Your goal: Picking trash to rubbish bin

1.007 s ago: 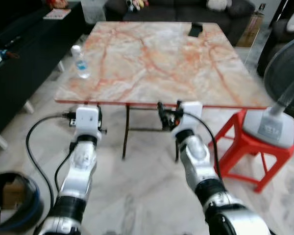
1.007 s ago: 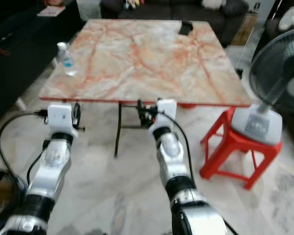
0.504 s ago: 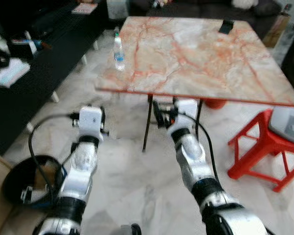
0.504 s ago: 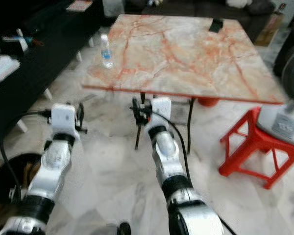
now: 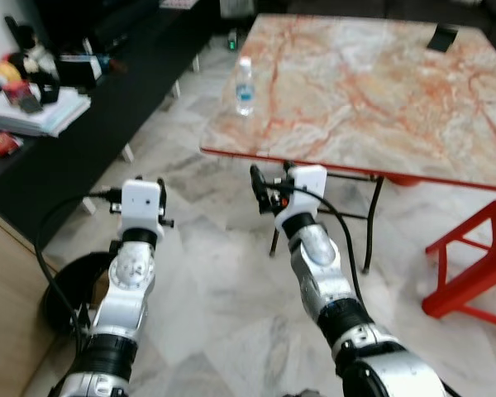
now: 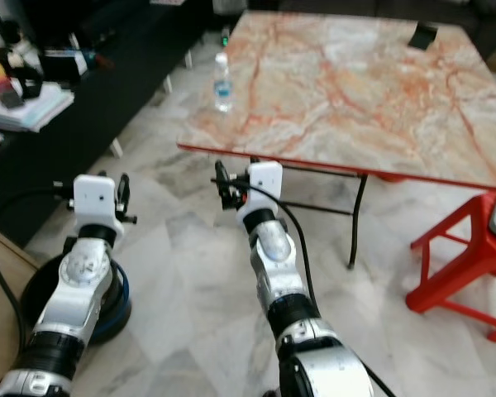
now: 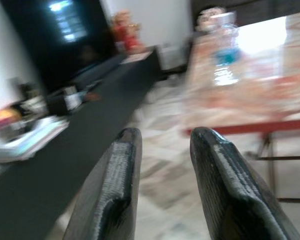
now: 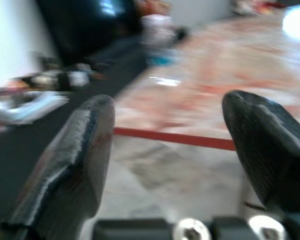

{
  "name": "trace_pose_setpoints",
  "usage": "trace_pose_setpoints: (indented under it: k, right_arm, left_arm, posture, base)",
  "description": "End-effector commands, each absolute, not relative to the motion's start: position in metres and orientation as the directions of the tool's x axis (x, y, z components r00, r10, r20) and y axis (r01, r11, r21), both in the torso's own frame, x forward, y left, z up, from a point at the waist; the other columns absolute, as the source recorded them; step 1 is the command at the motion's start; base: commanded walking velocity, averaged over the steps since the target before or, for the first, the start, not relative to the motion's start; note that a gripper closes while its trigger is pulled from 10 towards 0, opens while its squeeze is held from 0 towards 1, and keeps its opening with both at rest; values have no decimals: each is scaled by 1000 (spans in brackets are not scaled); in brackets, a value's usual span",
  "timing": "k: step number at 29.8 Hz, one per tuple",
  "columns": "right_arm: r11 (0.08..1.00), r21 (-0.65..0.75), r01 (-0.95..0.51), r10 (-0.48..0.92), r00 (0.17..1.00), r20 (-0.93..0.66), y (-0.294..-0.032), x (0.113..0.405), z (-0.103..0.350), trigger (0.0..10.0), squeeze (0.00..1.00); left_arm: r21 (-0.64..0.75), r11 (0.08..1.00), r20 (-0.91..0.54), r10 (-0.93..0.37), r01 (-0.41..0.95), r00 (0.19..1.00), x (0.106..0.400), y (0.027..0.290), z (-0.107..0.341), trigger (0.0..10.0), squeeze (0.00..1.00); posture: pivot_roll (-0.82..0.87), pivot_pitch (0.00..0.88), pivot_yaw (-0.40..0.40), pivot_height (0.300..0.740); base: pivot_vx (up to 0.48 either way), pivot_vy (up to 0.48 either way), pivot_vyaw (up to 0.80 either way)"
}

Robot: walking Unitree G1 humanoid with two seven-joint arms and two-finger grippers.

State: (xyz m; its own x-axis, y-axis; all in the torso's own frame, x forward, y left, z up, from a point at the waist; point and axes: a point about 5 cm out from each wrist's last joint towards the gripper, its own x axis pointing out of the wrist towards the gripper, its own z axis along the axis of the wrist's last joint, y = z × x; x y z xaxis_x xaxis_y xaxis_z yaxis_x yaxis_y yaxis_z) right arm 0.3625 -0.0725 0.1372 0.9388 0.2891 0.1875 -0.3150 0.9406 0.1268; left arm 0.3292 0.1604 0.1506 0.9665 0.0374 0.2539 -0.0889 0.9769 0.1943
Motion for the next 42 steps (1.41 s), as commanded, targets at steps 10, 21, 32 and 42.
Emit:
trace_pose_setpoints:
  k: [10,21,32,42]
  right_arm:
    - [933,123,-337,305,925,225,-66,363,146,10000,0]
    - [928,152,-339,304,928,215,-66,364,145,10000,0]
    - [928,133,-347,312,923,226,-64,363,147,10000,0]
    - [928,125,-351,314,917,245,-64,362,148,10000,0]
  left_arm:
    - [212,972,281,43,-106,959,331,162,159,10000,0]
    - [219,970,303,36,-106,952,330,161,165,10000,0]
    - [227,968,343,28,-112,939,329,158,175,10000,0]
    - [272,958,418,-31,-93,908,327,147,192,10000,0]
  posture:
    - [131,126,4,740]
    - [135,132,2,740]
    - [136,135,3,740]
    - [138,134,0,740]
  base:
    - [469,0,-300]
    - [469,0,-73]
    - [469,0,-328]
    - [353,0,207]
